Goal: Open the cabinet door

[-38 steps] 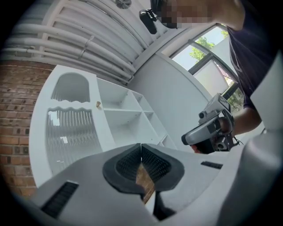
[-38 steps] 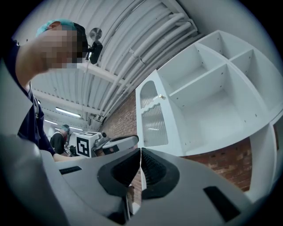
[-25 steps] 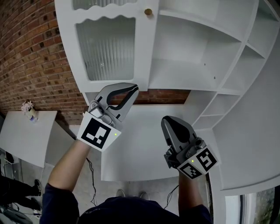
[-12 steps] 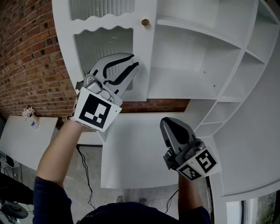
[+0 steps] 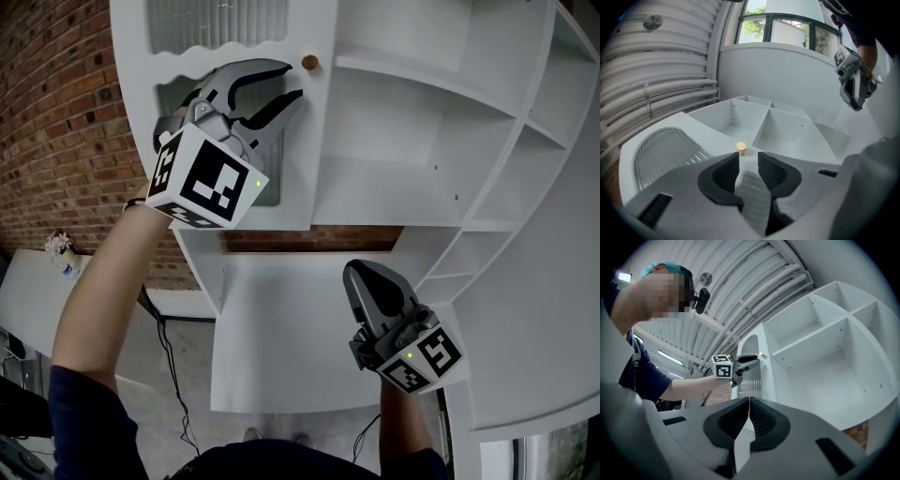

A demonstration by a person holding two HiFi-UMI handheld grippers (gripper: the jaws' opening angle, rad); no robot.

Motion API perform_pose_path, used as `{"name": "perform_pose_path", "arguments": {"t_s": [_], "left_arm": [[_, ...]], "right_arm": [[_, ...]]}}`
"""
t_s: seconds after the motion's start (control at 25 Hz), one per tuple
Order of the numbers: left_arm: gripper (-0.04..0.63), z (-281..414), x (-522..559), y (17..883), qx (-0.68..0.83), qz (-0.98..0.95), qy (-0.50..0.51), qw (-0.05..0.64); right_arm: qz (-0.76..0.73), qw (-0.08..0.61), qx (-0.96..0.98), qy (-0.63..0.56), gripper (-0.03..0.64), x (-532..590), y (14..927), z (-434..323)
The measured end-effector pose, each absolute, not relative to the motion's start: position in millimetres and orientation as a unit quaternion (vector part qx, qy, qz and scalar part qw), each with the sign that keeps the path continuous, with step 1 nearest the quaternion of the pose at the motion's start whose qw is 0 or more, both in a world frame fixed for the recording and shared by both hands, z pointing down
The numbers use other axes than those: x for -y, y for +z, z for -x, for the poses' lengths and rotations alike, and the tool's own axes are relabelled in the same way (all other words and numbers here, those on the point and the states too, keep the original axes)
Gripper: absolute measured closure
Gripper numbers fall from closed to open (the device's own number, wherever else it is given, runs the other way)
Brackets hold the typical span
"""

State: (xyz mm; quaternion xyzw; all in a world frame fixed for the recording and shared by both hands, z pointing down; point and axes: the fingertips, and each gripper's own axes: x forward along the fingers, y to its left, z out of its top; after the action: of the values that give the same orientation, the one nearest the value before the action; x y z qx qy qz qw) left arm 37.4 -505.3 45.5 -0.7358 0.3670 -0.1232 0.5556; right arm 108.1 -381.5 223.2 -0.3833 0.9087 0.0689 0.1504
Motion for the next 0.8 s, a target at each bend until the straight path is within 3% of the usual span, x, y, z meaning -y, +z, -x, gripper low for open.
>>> {"name": "perform_pose_path", "arguments": {"t_s": [0.48,0.8], "left_arm": [[0.472,-62,516,25,-0.381,0.702,-0.144,0.584],[0.518,-60,516,20,-0.398,0.700,-0.145,0.575]], "right_arm": [[0.391,0.153,-0.905,0.063,0.591,386,227,-124],[0.391,0.155,-0.905,0.058,0.591,383,228,-126]]}}
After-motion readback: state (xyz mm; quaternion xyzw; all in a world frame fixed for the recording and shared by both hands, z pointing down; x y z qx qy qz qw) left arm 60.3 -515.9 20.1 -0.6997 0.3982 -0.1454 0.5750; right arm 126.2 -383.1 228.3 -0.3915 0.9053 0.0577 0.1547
